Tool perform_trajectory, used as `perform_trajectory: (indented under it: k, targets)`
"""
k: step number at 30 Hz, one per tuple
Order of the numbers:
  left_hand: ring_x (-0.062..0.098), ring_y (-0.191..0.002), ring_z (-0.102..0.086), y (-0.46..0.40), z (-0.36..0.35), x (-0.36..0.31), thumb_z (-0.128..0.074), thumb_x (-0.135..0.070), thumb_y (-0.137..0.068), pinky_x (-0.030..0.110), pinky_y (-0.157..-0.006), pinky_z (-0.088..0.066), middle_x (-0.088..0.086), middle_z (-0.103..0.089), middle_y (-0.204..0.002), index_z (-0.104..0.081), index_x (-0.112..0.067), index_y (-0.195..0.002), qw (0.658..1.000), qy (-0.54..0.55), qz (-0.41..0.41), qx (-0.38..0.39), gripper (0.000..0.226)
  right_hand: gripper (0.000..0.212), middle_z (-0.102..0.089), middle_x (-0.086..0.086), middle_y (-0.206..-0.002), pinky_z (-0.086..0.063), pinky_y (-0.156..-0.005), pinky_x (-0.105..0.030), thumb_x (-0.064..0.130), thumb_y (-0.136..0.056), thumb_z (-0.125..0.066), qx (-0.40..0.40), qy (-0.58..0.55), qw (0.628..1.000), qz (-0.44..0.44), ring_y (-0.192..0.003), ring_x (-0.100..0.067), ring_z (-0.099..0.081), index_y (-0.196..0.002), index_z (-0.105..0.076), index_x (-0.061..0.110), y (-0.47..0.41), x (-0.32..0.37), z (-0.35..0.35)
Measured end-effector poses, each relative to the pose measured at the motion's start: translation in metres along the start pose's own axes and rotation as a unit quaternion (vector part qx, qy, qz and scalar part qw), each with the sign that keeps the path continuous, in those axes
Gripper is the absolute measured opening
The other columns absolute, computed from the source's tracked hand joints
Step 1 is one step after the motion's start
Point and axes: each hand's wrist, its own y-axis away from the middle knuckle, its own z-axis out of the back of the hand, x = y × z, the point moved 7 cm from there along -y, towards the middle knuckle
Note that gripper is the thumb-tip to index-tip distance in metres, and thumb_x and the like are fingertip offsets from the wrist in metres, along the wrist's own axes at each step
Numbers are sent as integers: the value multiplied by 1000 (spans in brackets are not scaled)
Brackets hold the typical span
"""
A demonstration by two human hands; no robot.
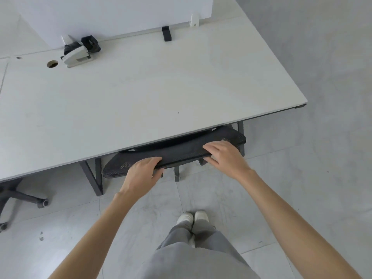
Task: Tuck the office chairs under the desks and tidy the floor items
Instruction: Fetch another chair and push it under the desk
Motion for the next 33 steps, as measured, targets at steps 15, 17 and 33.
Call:
perform_trajectory:
  k: [15,17,33]
  targets:
    - [3,-94,-65,22,-126,-130,-44,-8,-95,35,-94,-48,-17,-70,-97,-57,-30,-104,900,347,17,263,27,28,-64,10,-118,-41,-104,-32,15,-97,-44,-284,-469,602,-580,-112,1,-56,-119,-56,26,290,-9,-9]
    - [4,-96,-65,1,-139,-176,-45,-17,-95,32,-94,-48,-16,-70,-98,-57,-31,-105,888,345,-31,302,21,29,-64,11,-118,-41,-104,-36,14,-96,-45,-338,-457,537,-623,-113,-3,-57,-118,-58,28,330,-9,-9]
    - [1,-87,-65,-194,-222,-474,-43,-24,-91,12,-78,-48,-16,-71,-92,-59,-29,-105,898,332,-104,269,22,29,-66,4,-109,-47,-95,-34,5,-95,-42,-403,-451,555,-571,-102,-12,-63,-113,-59,20,388,-386,156]
